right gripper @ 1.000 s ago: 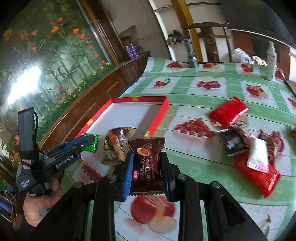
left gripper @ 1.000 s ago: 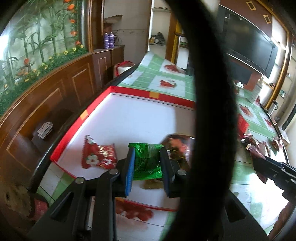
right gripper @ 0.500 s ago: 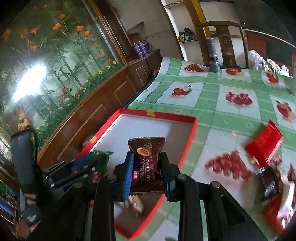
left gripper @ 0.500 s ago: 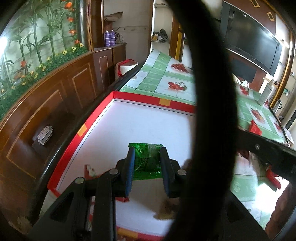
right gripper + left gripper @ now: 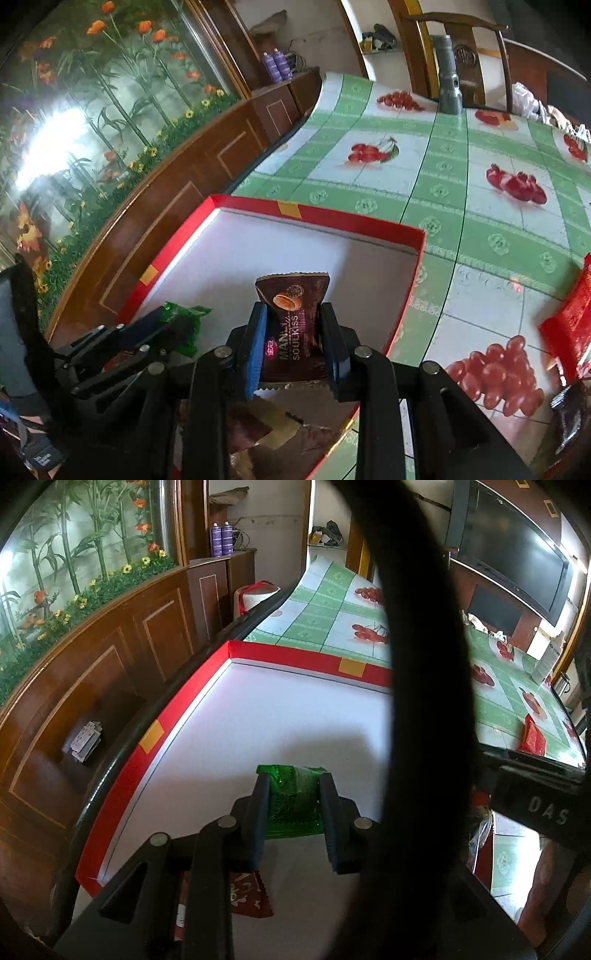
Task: Organize snacks
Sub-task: 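Carry the green candy and brown packet over the box and release both, then withdraw both tools from the box toward the remaining snacks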
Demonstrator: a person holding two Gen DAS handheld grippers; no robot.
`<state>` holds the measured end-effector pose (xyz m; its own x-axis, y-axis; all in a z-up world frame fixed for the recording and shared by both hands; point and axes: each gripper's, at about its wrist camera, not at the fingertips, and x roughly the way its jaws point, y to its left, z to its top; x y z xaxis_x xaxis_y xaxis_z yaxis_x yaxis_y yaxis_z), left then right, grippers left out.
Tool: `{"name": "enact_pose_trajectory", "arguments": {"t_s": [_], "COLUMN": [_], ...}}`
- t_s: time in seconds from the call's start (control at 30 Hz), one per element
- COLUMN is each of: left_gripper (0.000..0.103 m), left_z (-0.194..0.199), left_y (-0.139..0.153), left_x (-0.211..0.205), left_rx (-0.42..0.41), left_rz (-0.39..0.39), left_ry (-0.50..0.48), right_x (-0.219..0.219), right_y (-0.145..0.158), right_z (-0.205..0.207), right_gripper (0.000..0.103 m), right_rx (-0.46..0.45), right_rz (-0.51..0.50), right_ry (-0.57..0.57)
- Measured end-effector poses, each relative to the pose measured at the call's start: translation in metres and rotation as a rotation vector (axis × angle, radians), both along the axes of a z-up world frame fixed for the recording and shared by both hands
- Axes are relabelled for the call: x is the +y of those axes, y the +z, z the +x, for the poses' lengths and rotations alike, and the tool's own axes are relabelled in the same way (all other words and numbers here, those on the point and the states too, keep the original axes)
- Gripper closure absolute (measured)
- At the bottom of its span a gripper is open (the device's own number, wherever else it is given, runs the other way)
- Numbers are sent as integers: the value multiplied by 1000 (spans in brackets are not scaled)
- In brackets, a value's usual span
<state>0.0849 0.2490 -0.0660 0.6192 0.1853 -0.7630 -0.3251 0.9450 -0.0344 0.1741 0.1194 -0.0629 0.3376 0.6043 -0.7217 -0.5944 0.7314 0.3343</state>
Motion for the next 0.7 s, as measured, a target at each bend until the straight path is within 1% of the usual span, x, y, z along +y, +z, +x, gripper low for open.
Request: {"name": "enact_pose_trajectory", "arguments": {"t_s": [0.2, 0.23, 0.3, 0.37, 0.43, 0.5, 0.57, 0.63, 0.7], "left_gripper": [74, 73, 66, 56, 55, 48, 32, 23, 23], "left_z": [0, -1, -3, -6, -9, -12, -16, -20, -23], "left_y": [-4, -4, -1, 2, 8, 14, 19, 25, 30], "left_x": [-4, -4, -4, -4, -6, -9, -14, -22, -30], "left_rx": [14, 12, 4, -4, -18, -30, -46, -64, -81], "left_rz": [10, 11, 16, 27, 40, 50, 60, 86, 102], "left_ry": [-12, -7, 1, 14, 21, 31, 32, 38, 34], "right_x": [2, 2, 0, -6, -14, -29, -48, -64, -83], "right_y": [-6, -5, -2, 3, 8, 14, 20, 24, 26], "right_z": [-2, -2, -4, -7, -10, -15, -22, -28, -35], "right_gripper": [74, 74, 74, 74, 74, 74, 74, 73, 72], "right_rx": [0, -3, -10, -25, -37, -43, -51, -59, -62], "right_rz": [-18, -15, -10, -6, 7, 27, 48, 57, 68], "right_ry": [1, -1, 1, -3, -7, -22, -47, -71, -100]}}
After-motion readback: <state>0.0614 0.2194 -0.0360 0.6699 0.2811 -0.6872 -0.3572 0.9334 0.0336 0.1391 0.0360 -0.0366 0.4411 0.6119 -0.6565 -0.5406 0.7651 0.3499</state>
